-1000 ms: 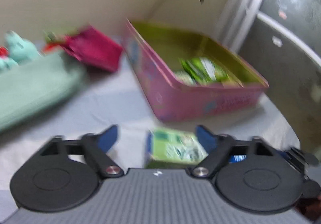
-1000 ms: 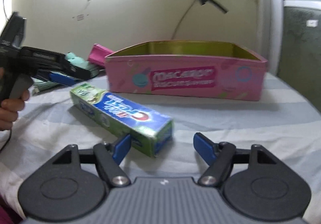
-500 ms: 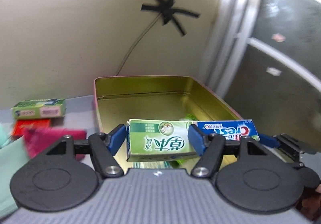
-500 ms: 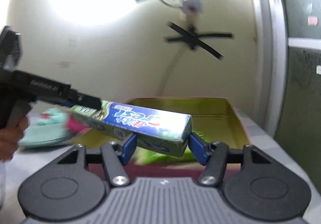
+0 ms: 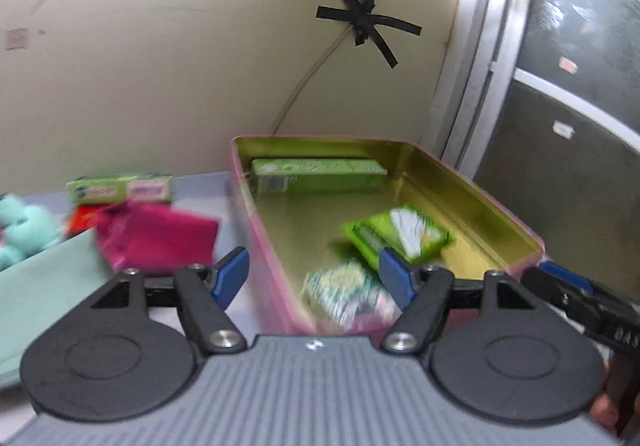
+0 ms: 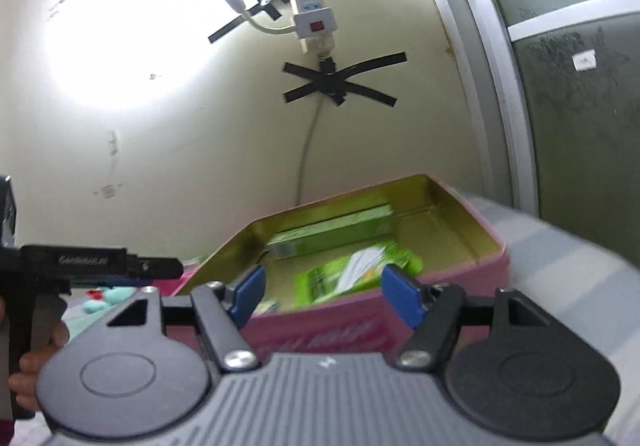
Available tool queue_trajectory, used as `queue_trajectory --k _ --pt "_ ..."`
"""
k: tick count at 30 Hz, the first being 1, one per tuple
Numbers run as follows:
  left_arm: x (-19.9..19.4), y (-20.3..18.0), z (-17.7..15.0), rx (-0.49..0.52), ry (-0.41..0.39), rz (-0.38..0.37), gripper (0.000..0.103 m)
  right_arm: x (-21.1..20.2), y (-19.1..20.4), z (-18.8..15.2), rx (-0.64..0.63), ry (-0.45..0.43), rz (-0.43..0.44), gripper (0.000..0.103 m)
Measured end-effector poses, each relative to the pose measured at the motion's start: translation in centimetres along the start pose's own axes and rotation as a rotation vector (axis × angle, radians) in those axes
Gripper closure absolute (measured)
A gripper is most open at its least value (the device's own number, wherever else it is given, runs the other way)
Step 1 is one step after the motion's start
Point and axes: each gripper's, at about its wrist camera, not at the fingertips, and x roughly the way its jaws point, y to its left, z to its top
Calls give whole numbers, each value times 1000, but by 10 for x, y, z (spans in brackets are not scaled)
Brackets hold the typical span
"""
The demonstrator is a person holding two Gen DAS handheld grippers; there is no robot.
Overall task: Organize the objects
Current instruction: 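Lower the toothpaste box with both grippers into the tin and release, then close both grippers on the mint-green zip pouch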
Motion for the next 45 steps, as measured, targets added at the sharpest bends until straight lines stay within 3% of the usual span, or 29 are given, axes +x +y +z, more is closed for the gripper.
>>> queue_trajectory --k 3,7,12,18,23,29,32,34,37,40,42,43,44,45 --pt "-8 0 -17 28 31 83 29 1 16 -12 9 47 19 35" --pt "-23 25 -42 -22 77 142 29 11 42 -34 41 136 41 35" --pt "-32 57 -61 -34 97 276 29 15 75 -57 25 198 63 35" --pt "-43 95 -71 -74 94 368 29 27 108 -70 -5 259 91 35" --pt "-61 126 -72 -120 59 379 29 41 136 -73 -67 290 121 34" --pt "-93 193 -61 -351 -44 415 29 65 186 -71 -167 326 213 34" --pt "-96 215 -55 -399 -51 466 24 92 209 -60 -198 335 266 33" --pt "-90 228 -54 -440 -44 446 24 122 221 -50 -189 342 263 33" --pt "-68 237 -63 -461 7 441 25 173 230 -42 -181 374 188 33" --pt "-57 229 -62 -379 11 427 26 228 234 -41 -138 457 162 33" --pt "-53 224 -62 -328 23 426 26 251 230 -47 -123 476 157 26" --pt "-52 223 -63 -321 25 415 27 257 229 -47 -100 455 175 27" --pt "-53 224 -63 -320 24 406 32 258 229 -48 -93 453 179 38" --pt "-54 225 -63 -322 23 399 33 257 231 -49 -82 461 186 39"
